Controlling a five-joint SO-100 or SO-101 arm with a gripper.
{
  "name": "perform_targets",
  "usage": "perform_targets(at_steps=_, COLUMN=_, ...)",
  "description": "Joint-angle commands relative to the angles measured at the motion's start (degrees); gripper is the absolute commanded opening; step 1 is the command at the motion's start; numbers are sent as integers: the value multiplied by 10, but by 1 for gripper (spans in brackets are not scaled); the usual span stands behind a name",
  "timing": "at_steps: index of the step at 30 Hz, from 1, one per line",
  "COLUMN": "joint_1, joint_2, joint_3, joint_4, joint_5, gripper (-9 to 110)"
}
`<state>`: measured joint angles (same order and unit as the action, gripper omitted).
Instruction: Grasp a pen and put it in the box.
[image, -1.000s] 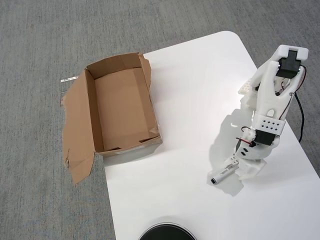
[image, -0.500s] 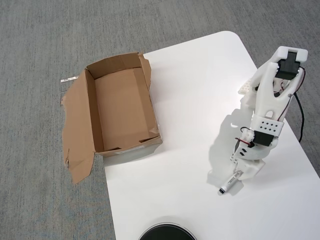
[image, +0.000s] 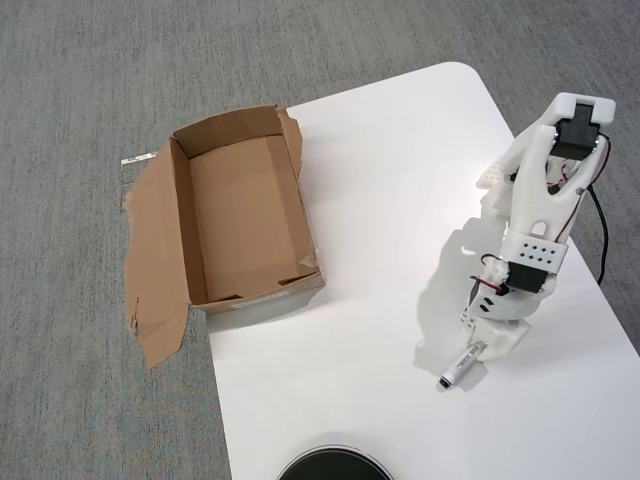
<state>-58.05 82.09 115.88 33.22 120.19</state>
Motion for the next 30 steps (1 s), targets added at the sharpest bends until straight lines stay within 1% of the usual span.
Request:
perform_targets(at_steps=1, joint_1=3, joint_2=47, joint_3=-7, joint_4=2, joint_5=-2, gripper=2)
perform_targets(at_steps=6, joint_1=10, joint_2=134, joint_3=-6, joint_4=3, joint_5=-3, gripper=2)
perform_targets(at_steps=13, joint_1=50, joint_2=220, joint_3=-7, joint_4=3, joint_5=-4, gripper=2)
perform_targets(at_steps=21, joint_1=131, joint_2=315, joint_3=-29, joint_4=2, joint_5=-8, gripper=2)
perform_targets(at_steps=23, joint_1=156, joint_2=316, joint_3=-58, joint_4=2, joint_5=-31, gripper=2)
perform_targets(at_steps=28, joint_1=214, joint_2=308, joint_3=-160, joint_4=3, joint_5=-146, gripper=2)
perform_targets(at_steps=30, joint_1=242, joint_2=306, joint_3=-188, joint_4=3, joint_5=-172, gripper=2)
